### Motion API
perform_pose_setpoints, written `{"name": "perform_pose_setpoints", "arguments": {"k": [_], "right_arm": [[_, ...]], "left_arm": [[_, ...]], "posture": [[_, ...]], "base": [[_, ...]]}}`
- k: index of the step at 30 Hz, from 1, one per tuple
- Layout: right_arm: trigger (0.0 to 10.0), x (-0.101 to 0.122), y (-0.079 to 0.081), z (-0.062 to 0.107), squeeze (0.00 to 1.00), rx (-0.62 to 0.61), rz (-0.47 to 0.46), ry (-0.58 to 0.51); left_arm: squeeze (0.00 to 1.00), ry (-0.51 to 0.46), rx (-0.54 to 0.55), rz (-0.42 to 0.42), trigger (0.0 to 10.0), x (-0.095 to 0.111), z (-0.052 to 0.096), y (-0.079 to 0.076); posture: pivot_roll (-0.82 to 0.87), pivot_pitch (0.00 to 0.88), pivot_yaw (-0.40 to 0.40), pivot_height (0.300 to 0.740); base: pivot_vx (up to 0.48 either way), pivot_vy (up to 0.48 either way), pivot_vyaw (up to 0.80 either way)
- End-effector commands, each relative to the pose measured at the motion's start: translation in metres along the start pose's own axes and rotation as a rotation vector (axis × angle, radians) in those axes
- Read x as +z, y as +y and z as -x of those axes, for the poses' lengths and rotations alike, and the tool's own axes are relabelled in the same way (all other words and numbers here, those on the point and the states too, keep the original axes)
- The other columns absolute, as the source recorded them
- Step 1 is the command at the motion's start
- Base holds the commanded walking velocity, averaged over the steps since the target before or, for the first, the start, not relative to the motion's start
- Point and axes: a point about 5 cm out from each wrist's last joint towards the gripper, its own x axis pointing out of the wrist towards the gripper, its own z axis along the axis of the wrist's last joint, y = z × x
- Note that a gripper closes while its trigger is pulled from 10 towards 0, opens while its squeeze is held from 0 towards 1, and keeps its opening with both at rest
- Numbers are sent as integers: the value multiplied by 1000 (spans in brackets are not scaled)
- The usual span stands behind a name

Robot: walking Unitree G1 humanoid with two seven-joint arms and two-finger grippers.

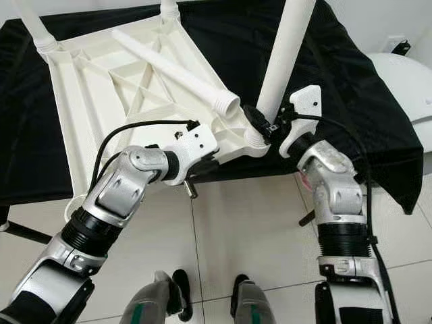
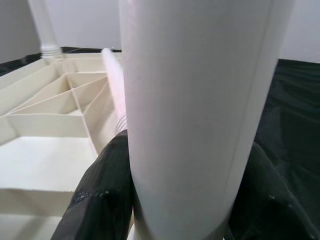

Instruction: Building children table

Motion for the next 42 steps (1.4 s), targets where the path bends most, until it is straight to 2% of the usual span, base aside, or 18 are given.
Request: {"name": "perform_pose_setpoints", "arguments": {"k": [1, 8, 15, 19, 21, 32, 37, 42], "right_arm": [[10000, 9, 9, -3, 0, -8, -33, -60], [10000, 5, 16, -3, 0, -39, -38, -51], [10000, 1, 30, -5, 0, -51, -64, -46], [10000, -1, 41, -6, 0, -106, -84, -47], [10000, -1, 41, -6, 0, -106, -84, -47], [10000, -5, 61, -10, 0, -284, -43, -44], [10000, -7, 64, -11, 0, -329, -26, -35], [10000, -13, 74, -13, 0, -409, -46, -6]], "left_arm": [[0, -37, 114, -35, 10000, 11, 3, 6], [0, -38, 111, -36, 10000, 11, 3, 6], [0, -33, 97, -39, 10000, 10, 1, 2], [0, -3, 85, -59, 10000, 3, -1, -2], [0, -3, 85, -59, 10000, 3, -1, -2], [0, 14, 78, -61, 10000, 0, -4, -6], [0, 14, 78, -60, 10000, 0, -4, -5], [0, 12, 82, -60, 10000, 1, -4, -5]], "posture": [[-144, 211, 50, 740], [-144, 211, 53, 740], [-147, 212, 53, 740], [-146, 207, 50, 740], [-146, 207, 50, 740], [-145, 203, 53, 740], [-144, 203, 54, 740], [-140, 204, 56, 740]], "base": [[0, 0, 0], [0, 0, 0], [0, 0, 0], [0, 0, 0], [0, 0, 0], [0, 0, 0], [0, 0, 0], [0, 0, 0]]}}
